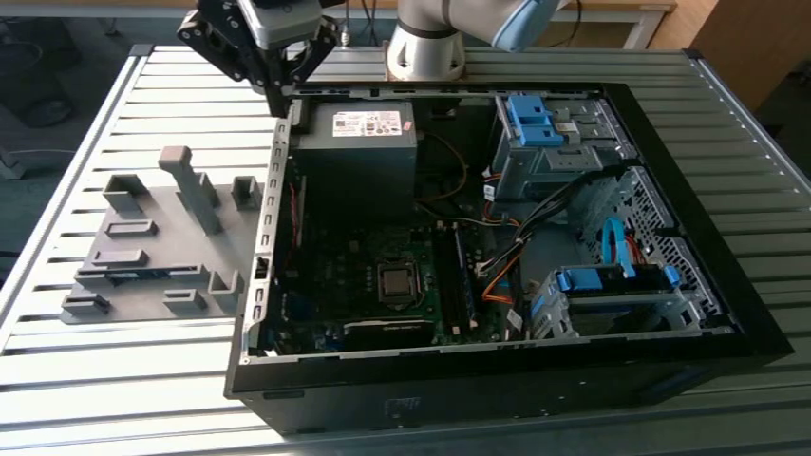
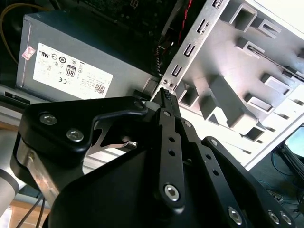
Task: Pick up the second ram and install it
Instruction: 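Reach for the second ram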
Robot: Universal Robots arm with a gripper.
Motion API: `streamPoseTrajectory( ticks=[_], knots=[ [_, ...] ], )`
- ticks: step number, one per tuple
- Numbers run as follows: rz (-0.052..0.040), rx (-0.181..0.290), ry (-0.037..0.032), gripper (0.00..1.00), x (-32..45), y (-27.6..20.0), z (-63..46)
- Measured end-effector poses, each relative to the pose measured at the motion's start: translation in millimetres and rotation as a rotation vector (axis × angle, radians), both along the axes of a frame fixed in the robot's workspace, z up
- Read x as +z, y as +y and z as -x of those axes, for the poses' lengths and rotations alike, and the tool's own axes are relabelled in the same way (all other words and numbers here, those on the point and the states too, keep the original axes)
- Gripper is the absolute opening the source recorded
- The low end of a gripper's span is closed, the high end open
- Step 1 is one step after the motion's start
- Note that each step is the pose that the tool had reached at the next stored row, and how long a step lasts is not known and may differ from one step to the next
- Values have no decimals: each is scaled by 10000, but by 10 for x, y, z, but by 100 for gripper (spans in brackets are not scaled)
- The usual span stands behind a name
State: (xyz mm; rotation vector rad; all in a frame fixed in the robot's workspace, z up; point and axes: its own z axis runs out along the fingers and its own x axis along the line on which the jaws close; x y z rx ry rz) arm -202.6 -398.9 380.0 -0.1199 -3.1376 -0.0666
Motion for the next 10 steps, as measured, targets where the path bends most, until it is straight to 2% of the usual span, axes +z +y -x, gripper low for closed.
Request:
streamPoseTrajectory(
  ticks=[10],
  knots=[
    [0, 1, 1, 11, -3, 0, 38]
  ],
)
